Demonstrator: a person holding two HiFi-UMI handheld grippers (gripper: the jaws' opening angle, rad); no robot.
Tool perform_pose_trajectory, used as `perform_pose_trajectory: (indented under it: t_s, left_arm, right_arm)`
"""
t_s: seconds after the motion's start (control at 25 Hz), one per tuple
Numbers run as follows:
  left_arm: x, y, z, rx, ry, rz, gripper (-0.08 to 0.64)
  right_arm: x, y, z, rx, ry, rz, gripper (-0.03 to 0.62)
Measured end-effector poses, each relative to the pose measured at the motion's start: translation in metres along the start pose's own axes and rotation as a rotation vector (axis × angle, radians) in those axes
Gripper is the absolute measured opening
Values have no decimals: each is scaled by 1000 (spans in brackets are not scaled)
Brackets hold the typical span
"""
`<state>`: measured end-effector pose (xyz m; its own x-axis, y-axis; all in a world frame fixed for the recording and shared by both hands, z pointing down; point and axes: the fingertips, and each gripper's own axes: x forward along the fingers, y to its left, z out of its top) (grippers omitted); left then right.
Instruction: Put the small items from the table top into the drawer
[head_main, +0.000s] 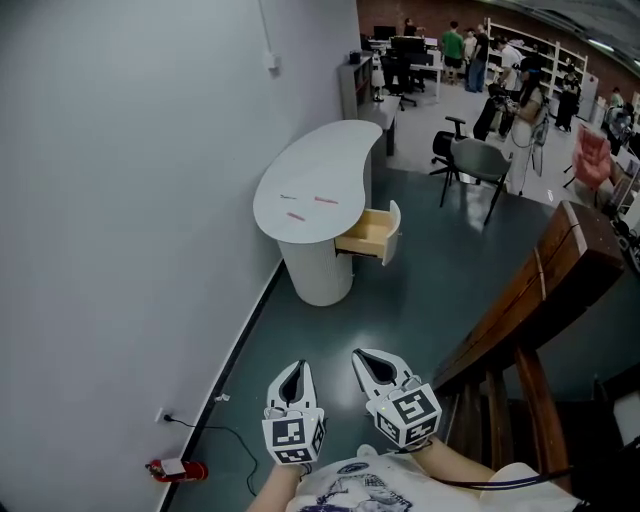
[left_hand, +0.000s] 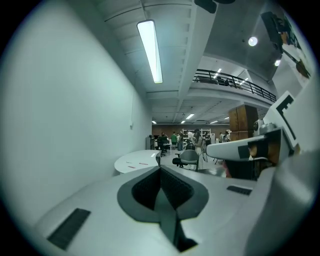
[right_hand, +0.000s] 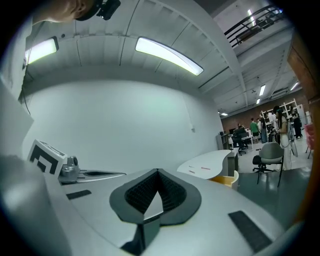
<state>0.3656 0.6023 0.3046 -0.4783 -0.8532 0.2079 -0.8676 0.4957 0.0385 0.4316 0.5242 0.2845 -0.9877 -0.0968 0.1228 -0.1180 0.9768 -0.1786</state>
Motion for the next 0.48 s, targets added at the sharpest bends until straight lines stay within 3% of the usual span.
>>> perform_pose_trajectory:
  t_s: [0.48]
  left_arm:
    - [17, 2, -4, 9, 11, 7, 23]
  right_arm:
    - [4, -20, -5, 25, -6, -7, 20]
